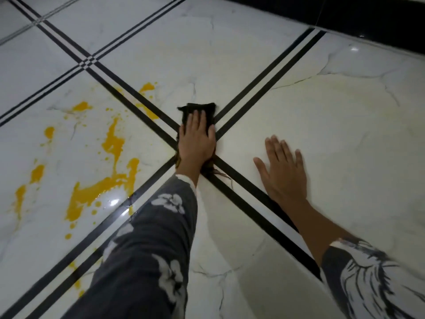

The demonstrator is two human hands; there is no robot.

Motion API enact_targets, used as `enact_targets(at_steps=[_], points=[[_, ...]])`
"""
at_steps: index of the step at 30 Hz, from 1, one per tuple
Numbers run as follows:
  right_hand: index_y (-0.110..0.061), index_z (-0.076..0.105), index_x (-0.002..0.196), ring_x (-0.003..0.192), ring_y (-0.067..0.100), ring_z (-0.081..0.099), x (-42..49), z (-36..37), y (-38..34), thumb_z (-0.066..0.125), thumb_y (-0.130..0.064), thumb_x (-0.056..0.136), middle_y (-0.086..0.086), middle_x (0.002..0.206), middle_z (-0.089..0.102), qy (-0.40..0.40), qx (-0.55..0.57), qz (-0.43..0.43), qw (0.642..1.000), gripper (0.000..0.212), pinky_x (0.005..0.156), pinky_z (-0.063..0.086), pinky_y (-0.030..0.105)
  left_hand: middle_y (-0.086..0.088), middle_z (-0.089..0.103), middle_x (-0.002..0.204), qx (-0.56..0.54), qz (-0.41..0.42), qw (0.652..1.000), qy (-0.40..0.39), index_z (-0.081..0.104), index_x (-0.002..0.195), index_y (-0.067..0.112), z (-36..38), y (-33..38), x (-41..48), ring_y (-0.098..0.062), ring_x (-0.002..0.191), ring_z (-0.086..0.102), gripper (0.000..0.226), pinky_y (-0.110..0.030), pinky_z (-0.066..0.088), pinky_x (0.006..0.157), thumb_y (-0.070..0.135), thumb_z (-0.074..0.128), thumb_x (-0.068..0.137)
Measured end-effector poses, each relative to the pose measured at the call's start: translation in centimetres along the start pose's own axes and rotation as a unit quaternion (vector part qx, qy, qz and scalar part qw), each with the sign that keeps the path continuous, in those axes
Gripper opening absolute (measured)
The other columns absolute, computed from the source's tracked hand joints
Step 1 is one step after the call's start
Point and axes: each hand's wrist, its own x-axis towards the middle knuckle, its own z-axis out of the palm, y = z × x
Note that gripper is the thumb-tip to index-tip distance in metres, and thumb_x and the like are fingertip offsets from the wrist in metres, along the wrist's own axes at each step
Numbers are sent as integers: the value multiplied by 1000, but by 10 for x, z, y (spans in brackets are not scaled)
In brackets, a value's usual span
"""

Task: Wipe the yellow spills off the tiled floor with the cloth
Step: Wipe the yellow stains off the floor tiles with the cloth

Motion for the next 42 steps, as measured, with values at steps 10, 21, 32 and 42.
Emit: enact_targets(at_steps=[10,21,32,42], points=[[-20,5,149,145,16,5,1,-2,0,14,-52,95,-1,158,6,-16,-7,4,1000,63,116,1,41,-3,3,159,-18,27,999,-9,3,150,18,11,42,-100,-14,146,-2,57,-38,-5,118,42,14,99],[-18,8,149,145,18,2,-58,-14,-14,8,-48,94,1,158,4,-69,57,53,995,62,117,1,43,-2,3,158,-25,-35,999,-17,4,150,18,9,26,-229,-14,146,-2,65,-37,-7,116,47,-7,93],[-17,14,148,145,17,7,-96,-6,-70,-9,-63,81,1,157,11,-64,64,-69,993,84,116,2,38,-2,13,157,5,-105,994,28,10,149,18,5,-46,-253,-14,145,8,62,-35,1,117,47,5,94],[-18,11,148,144,16,11,-110,8,-90,-28,-65,76,-1,156,13,-79,35,-116,989,94,115,3,37,3,5,158,13,-68,997,-19,2,150,24,-14,-84,-229,-10,145,0,69,-32,-4,116,50,-4,87]])
